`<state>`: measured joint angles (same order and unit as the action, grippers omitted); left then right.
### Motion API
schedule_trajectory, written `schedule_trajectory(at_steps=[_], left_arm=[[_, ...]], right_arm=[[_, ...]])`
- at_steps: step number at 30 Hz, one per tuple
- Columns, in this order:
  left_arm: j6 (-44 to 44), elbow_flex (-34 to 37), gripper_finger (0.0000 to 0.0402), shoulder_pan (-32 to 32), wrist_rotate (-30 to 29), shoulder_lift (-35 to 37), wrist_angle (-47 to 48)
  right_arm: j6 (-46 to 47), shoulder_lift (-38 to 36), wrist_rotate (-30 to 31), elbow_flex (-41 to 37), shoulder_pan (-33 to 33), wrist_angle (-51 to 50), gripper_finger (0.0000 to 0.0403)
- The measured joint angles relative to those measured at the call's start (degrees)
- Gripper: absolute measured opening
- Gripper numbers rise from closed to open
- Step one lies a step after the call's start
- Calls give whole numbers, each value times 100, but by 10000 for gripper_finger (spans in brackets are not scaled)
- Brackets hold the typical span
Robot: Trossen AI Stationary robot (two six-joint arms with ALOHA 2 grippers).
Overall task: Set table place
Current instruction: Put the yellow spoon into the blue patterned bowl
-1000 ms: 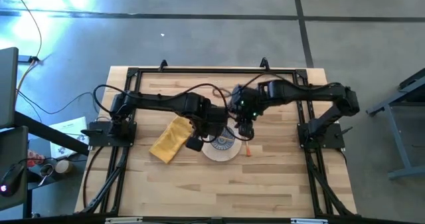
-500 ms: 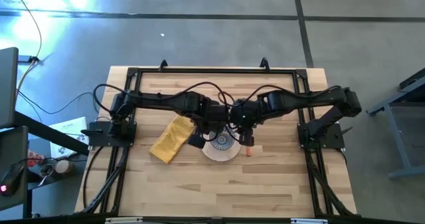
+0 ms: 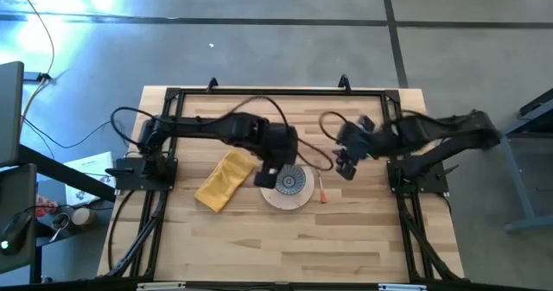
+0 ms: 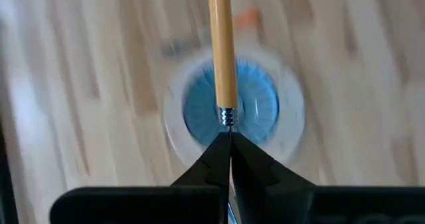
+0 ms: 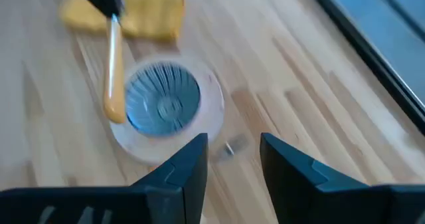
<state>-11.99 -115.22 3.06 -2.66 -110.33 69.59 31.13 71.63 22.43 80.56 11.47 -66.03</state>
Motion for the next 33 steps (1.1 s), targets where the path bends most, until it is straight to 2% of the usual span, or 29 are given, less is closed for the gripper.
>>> schedule_trajectory(at_steps=[5,9,11,14,18,20,33], left_arm=[[340,-1,0,-4,48,277,-1153],[455,-2,0,-5,35,419,-1801],[476,-6,0,-4,25,423,-1946],[482,-4,0,47,23,426,-1922],[500,-4,0,142,71,434,-1901],[505,-2,0,153,143,434,-1964],[494,0,0,147,646,434,-2226]], right_arm=[[824,-764,1249,-1367,863,1663,128],[736,-1033,2211,-2417,1284,3485,128],[526,-1057,2455,-2806,1365,4361,128],[92,-1053,2508,-3235,1401,5685,128],[-1182,-1054,2510,-3606,1459,7681,128],[-1682,-1057,2529,-3722,1466,8273,128],[-2753,-1052,2218,-3641,1199,9025,127]])
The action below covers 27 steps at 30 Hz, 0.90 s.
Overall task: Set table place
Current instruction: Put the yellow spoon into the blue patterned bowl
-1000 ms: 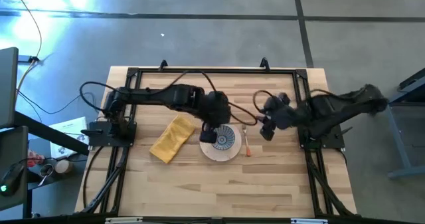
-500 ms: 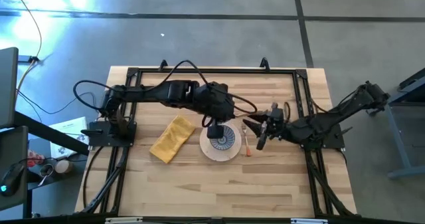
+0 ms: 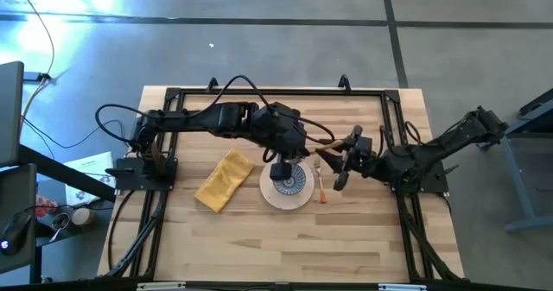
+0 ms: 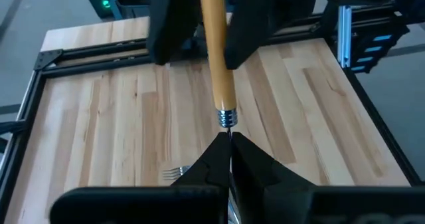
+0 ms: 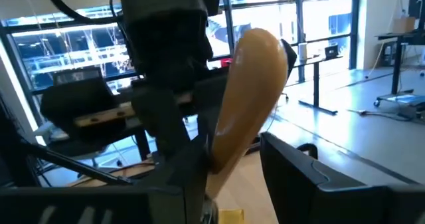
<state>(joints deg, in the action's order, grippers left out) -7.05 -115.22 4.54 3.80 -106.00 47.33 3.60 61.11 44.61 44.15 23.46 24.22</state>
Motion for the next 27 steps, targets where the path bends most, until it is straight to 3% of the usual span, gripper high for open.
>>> schedule_trajectory(at_steps=[3,8,14,16,20,23,27], left_arm=[[4,0,0,1,-19,0,56],[-11,0,0,2,-59,0,120],[-22,13,8,2,-212,37,153],[-45,13,18,-71,-145,135,146],[-70,-16,48,-385,-161,355,336],[-41,4,67,-706,-952,463,792],[535,-12,75,-1144,-2595,665,1839]], right_arm=[[56,1,-118,30,-37,-32,108],[261,1,-246,44,-34,-84,16],[855,-5,111,69,-115,-522,6],[970,-16,577,42,-248,-979,5],[1717,-184,791,45,-716,-2030,3],[2480,-277,395,29,-1127,-2806,3],[3108,-154,-533,-92,-1386,-2581,2]])
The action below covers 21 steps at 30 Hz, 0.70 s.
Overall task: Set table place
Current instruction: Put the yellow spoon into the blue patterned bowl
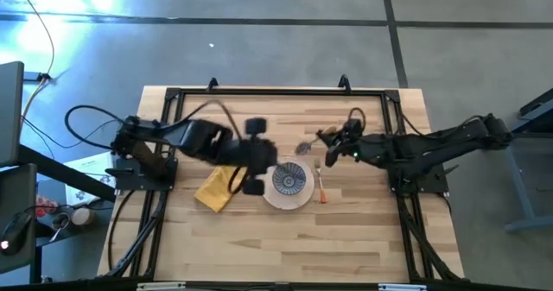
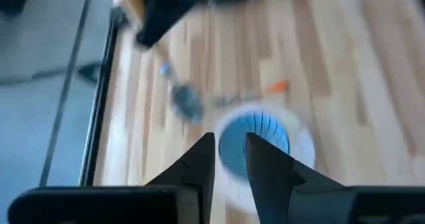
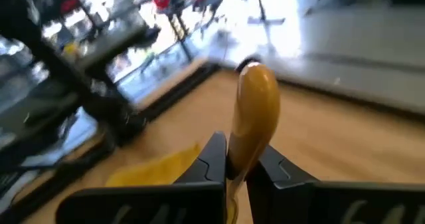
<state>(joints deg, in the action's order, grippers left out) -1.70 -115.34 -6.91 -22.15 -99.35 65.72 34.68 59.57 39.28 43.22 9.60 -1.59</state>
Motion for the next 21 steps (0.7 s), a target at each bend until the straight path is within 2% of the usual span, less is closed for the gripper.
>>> schedule_trajectory(at_steps=[3,6,10,15,21], left_arm=[[610,19,72,-140,-293,12,808],[904,127,64,-169,-406,59,917],[1032,432,53,-232,-425,175,803],[1189,801,45,-204,-425,324,709],[1292,897,46,-226,-377,355,670]], right_arm=[[150,445,-384,-35,10,422,2],[318,950,-910,-18,17,1082,1],[700,1641,-1406,-37,19,1314,1],[1036,2145,-1637,-35,30,1271,1],[1003,2303,-1673,-33,11,1085,1]])
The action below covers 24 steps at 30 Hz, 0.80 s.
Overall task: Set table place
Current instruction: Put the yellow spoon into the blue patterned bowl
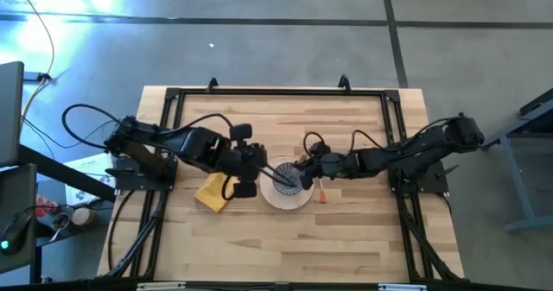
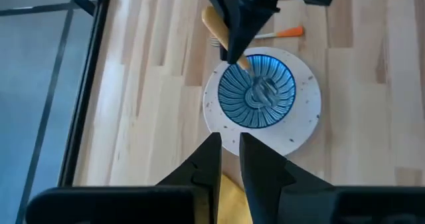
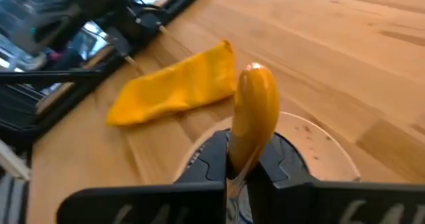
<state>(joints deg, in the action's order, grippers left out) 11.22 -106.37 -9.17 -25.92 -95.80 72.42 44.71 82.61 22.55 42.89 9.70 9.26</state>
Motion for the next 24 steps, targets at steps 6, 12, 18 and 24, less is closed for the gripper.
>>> schedule_trajectory(at_steps=[6,12,18,24], left_arm=[[4,0,42,15,5,3,-67],[4,0,41,13,16,1,-85],[2,0,40,15,9,1,-185],[2,0,40,15,5,-1,-199]], right_arm=[[-1,0,121,0,-102,-409,1],[61,3,-77,0,-110,-500,4],[225,263,-72,20,-117,-451,5],[49,331,-175,18,-112,-320,29]])
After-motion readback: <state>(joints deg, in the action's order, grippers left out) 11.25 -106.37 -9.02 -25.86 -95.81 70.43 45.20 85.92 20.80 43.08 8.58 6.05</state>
